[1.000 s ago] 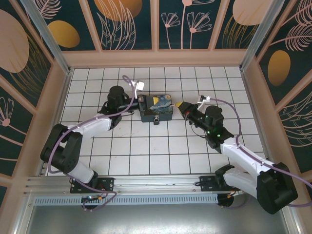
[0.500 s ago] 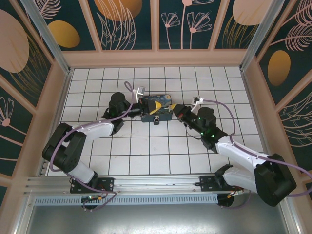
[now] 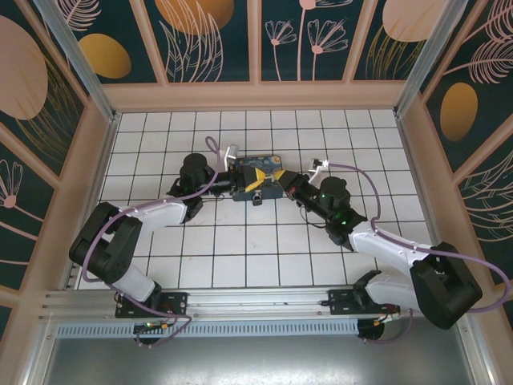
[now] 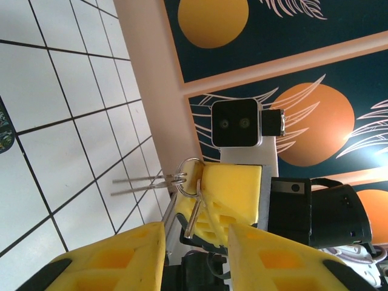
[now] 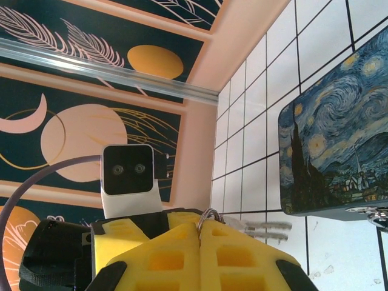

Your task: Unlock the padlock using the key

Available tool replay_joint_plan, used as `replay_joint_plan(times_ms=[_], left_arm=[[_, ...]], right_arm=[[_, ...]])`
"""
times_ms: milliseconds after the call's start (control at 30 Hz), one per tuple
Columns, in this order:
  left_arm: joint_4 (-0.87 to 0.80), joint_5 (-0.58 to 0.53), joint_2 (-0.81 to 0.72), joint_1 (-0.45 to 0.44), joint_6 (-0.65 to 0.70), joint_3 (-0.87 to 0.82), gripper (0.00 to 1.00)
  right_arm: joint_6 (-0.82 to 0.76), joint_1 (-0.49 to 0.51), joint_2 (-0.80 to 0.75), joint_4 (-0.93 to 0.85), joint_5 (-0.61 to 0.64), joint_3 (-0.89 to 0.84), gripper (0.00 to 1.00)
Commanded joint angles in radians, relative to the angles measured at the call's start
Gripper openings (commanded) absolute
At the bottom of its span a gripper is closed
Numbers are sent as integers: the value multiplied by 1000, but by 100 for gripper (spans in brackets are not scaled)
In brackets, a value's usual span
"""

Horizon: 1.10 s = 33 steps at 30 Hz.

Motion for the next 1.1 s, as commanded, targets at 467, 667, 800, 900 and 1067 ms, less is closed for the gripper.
replay_joint_plan(times_ms=[467,667,800,900,1067], left_arm=[[32,35,27,-17,6,11,25],[16,40,28,-17,14,24,15],[7,38,25,-17,23,28,9],[2,36,27,-16,31,25,6],[10,41,26,-17,46,17,0]], right_arm=[[10,24,63,106,-1,26,0],[4,31,66,109,-4,28,0],[-1,36,64,101,-7,28,0],[-2,38,56,97,-8,20,0],[-16,37,29,74,-10,6,0]])
